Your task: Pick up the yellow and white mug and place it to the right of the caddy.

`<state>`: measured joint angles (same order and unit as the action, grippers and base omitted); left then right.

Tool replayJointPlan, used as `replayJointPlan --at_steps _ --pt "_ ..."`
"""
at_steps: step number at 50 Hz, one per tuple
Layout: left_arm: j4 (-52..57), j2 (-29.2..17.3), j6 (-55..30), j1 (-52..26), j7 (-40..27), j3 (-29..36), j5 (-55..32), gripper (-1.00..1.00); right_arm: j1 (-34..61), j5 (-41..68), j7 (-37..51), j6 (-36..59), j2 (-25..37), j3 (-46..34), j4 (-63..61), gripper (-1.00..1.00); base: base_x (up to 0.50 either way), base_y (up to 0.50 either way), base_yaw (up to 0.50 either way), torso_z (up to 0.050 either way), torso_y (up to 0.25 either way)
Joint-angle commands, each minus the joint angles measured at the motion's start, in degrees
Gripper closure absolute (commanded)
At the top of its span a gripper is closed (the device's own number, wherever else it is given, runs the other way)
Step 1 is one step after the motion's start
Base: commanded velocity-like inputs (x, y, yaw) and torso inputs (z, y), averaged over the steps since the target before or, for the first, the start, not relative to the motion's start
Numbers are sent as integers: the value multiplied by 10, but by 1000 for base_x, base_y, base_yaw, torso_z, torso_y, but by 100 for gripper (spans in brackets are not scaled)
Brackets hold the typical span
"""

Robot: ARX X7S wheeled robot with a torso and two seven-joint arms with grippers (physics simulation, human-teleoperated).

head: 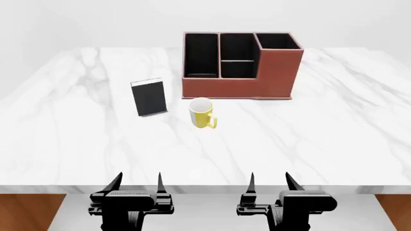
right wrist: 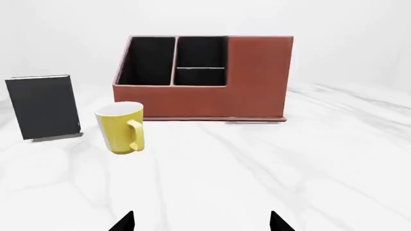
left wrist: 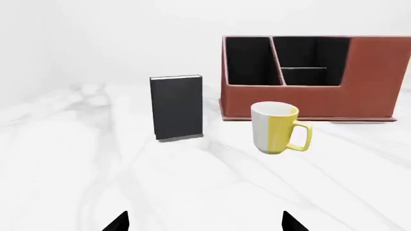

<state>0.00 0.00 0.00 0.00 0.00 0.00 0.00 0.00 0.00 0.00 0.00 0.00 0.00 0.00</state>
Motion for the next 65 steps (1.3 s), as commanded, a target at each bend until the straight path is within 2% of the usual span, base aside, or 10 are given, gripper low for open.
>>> replayJointPlan --at_steps 1,5,13,24,38,65 --pt "10 -9 -3 2 -8 10 -13 -100 -2 15 5 5 10 -11 -11 -100 0 0 0 0 0" --pt "64 -17 -39 13 -26 26 -9 -100 7 62 3 89 20 -7 -56 -100 0 0 0 0 0" --pt "172 -30 -133 17 -43 45 -11 -100 13 91 4 185 52 -5 -140 -100 0 0 0 0 0" --pt "319 -50 -316 -31 -50 64 -12 -100 69 105 9 309 92 -9 -228 -100 0 0 0 0 0" --pt "361 -67 -439 -121 -46 68 -26 -100 154 135 16 445 117 -1 -304 -100 0 0 0 0 0" --pt "369 -78 -439 -110 -66 89 -30 -100 151 141 17 434 126 -7 -286 -100 1 -22 0 0 0"
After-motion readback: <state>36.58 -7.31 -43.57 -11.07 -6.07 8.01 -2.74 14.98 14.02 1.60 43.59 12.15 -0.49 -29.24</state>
